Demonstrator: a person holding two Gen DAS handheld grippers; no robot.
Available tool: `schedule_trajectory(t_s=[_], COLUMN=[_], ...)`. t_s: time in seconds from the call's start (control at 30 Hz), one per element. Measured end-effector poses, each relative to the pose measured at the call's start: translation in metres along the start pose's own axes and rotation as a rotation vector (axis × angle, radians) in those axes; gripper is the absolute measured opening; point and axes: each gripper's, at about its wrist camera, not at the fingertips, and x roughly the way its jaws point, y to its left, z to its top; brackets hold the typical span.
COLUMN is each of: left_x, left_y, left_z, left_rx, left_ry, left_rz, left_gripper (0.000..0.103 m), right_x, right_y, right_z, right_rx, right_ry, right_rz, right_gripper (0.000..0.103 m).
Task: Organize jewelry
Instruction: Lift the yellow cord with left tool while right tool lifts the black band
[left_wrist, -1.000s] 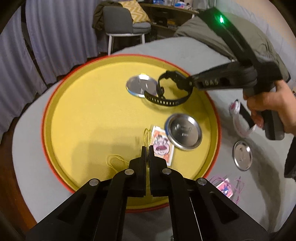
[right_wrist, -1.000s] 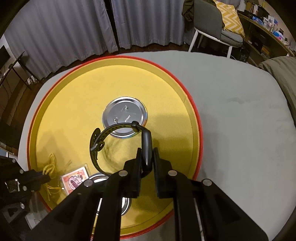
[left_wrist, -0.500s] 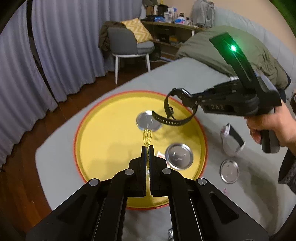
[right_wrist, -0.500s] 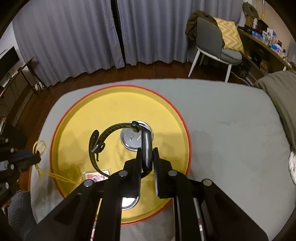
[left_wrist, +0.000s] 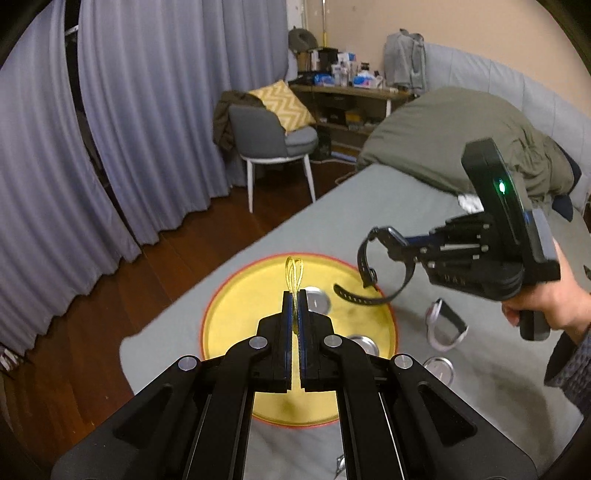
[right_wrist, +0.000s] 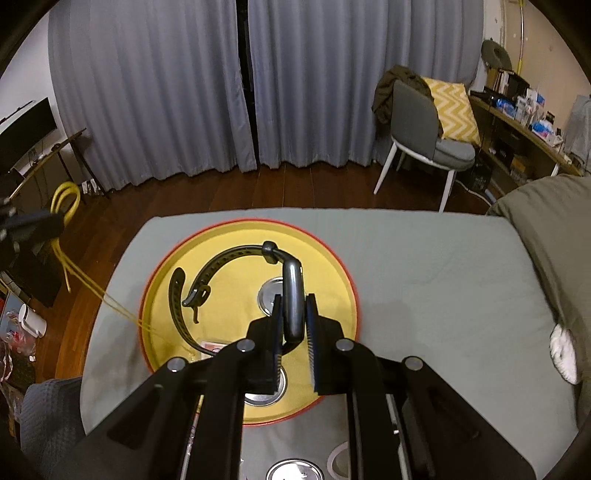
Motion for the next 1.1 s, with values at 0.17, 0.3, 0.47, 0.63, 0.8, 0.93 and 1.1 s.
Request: schedule_trajectory(t_s=[0.17,0.3,0.47,0.63,0.8,0.93,1.1], left_x=[-0.025,-0.043,-0.066,-0.083,-0.103,-0.115,-0.119], left_y=[-0.009,-0.018,-0.030,-0.047,-0.067,-0.095,-0.132], left_z=[0.018,0.029,0.038,0.037,0.037,0.033,0.024], left_rx=[0.025,0.054,0.077,0.086,0.058,0.100,0.139], left_ry=[-0.033,-0.052,-0.058,-0.024,-0.020,-0.026,-0.029], left_rz=[0.011,0.016,0.004,-0.032,-0.120,-0.166,-0.249], left_gripper=[0.002,0.002,0.002,0.002,0.002,0.002,0.002], right_x=[-0.025,-0.043,-0.062,-0.084,-0.113,-0.144,-0.171], right_y=[0.000,0.001,0.003,0.007,0.006,0.000,-0.014], right_z=[0.001,0.000,0.000,-0.004,-0.011,-0.024,-0.042], right_rx=[-0.002,-0.008,-0.025,-0.049,-0.082,-0.107,-0.112], right_ry=[-0.042,-0.065,-0.092,-0.123,-0.158,-0.200,-0.228], right_rz=[0.005,0.008,0.014,0.027,0.032,0.023,0.004], right_gripper=[0.012,0.012,0.012,0.012,0.012,0.012,0.012])
